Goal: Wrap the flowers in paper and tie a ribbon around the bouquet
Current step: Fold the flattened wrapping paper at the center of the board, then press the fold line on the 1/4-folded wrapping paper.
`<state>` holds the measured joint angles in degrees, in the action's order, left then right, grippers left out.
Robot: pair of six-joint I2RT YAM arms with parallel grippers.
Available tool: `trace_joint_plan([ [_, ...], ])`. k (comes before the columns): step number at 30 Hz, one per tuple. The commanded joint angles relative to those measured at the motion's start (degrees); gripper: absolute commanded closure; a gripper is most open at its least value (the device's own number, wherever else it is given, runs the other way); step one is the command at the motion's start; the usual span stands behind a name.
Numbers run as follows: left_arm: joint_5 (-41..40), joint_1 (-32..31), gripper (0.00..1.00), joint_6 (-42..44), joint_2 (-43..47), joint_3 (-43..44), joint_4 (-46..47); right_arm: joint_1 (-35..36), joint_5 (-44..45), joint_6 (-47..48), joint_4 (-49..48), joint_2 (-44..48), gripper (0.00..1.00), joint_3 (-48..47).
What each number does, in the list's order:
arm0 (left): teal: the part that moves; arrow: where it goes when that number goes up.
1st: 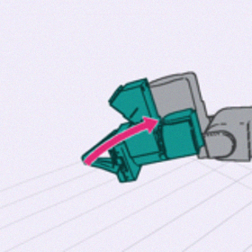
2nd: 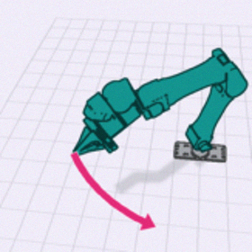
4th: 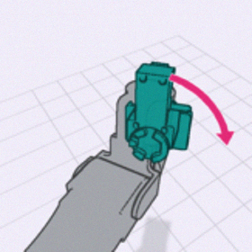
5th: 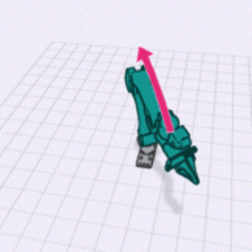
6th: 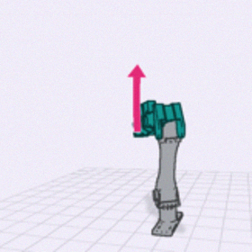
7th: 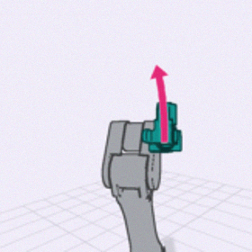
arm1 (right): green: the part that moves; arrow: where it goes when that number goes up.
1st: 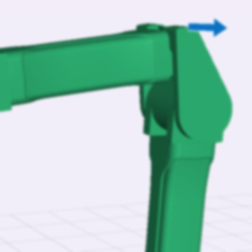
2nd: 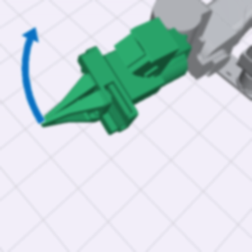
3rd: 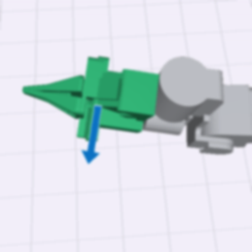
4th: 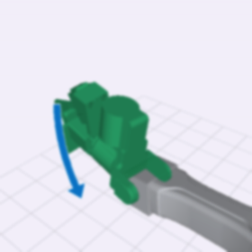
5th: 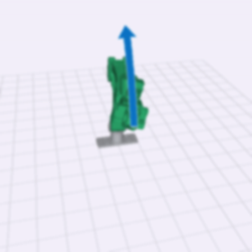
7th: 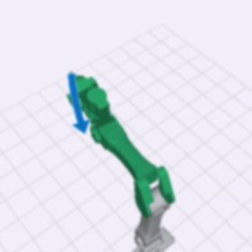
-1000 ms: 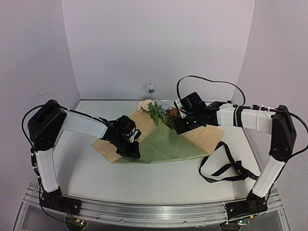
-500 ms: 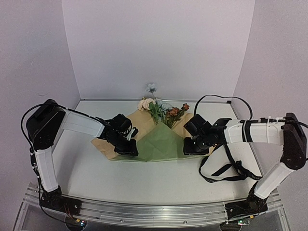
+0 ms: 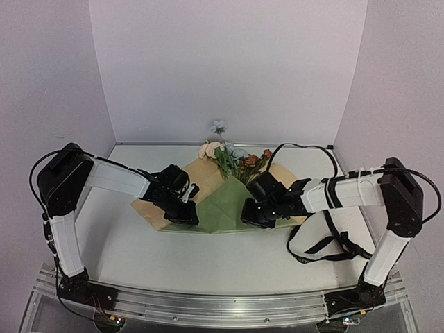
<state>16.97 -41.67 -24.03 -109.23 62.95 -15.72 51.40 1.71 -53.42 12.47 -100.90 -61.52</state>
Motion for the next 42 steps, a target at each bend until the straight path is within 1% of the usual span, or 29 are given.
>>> trace_joint_plan([
  [1, -0.31, 0.27, 0.82, 0.83, 2.06, -1.92, -1.73, 0.77, -0.95, -4.48, -5.89, -3.59, 0.71, -1.64],
  [6, -0.67, 0.36, 0.82, 1.09, 2.0, -1.95, -2.1, 0.89, 2.02, -6.2, -7.48, -5.34, 0.72, 0.57],
  [13, -0.71, 0.65, 0.83, 1.09, 1.37, -1.87, -2.3, 0.76, 6.81, -6.34, -8.42, -3.39, 0.72, 6.12],
  [20, -0.59, 1.34, 0.83, 1.28, 1.47, -1.96, -2.62, -0.41, 8.91, -6.42, -8.43, -1.21, 0.72, 10.18],
  [42, -0.4, 2.22, 0.83, 1.43, 1.65, -2.22, -2.76, -8.9, 15.26, -7.74, -8.77, 16.52, 0.71, 31.34],
])
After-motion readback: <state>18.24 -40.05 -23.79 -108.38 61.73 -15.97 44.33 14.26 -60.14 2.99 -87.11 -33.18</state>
